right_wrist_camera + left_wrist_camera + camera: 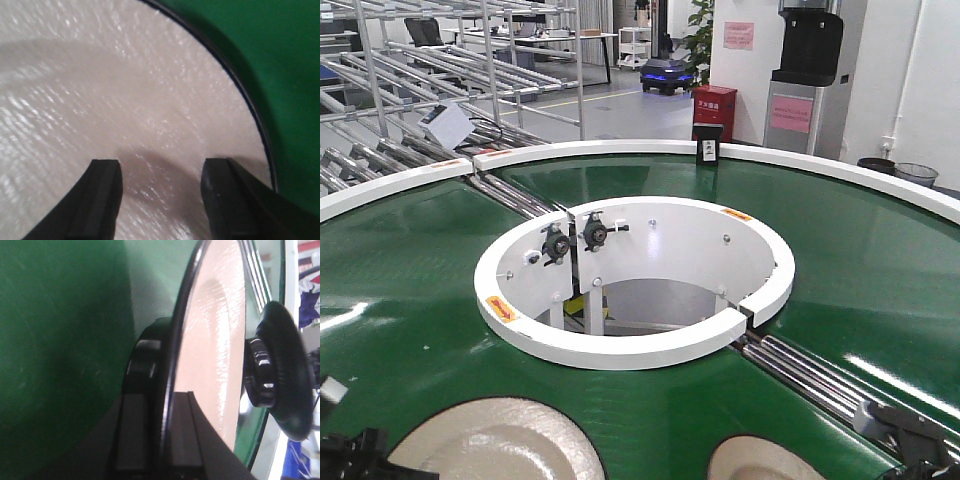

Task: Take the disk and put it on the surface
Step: 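Close left and right grippers on the rims of their plates, then lift both held plates up off the green conveyor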

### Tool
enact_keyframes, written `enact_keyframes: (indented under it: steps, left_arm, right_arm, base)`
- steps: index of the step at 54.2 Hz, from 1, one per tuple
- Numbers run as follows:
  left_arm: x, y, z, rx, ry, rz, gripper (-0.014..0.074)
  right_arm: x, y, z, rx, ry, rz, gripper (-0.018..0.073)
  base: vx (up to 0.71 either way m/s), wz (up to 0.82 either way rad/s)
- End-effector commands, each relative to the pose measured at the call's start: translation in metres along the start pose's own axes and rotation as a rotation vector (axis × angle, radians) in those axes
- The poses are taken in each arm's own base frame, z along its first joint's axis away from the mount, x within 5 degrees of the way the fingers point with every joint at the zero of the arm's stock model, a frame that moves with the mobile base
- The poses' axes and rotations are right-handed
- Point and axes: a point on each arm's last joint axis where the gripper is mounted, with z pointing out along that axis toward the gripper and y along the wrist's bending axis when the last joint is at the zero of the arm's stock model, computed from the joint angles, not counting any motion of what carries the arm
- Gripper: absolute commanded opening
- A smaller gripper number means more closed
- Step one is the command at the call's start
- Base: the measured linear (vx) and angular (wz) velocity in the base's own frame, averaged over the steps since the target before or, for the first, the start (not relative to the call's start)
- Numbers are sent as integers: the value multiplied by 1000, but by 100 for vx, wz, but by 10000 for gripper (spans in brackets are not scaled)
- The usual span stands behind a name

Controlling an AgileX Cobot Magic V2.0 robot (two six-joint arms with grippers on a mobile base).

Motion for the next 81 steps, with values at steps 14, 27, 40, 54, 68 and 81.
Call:
enact_keyframes:
  steps: [14, 27, 40, 54, 68, 81]
  left_arm:
    - [-5, -46, -22, 154, -80, 81, -8]
    - [-5, -47, -22, 155, -77, 81, -8]
    - [-4, -47, -22, 163, -73, 82, -8]
    - [-4, -47, -22, 165, -73, 82, -8]
    - [-4, -48, -22, 167, -72, 82, -8]
    - [-5, -48, -22, 171, -78, 80, -8]
  right_arm:
    - [-13, 16, -35, -35, -138, -51, 421]
    - [-18, 13, -58, -25, -147, -50, 422]
    - [-20, -50, -74, -44, -168, 186, 422]
    - [-24, -55, -44, -249, -112, 56, 422]
    - [-20, -55, -24, -394, -30, 13, 422]
    - [-13, -27, -3, -444, 88, -103, 422]
  base:
    - [0, 0]
    - [0, 0]
    - [0, 0]
    - [0, 0]
    - [0, 0]
    - [0, 0]
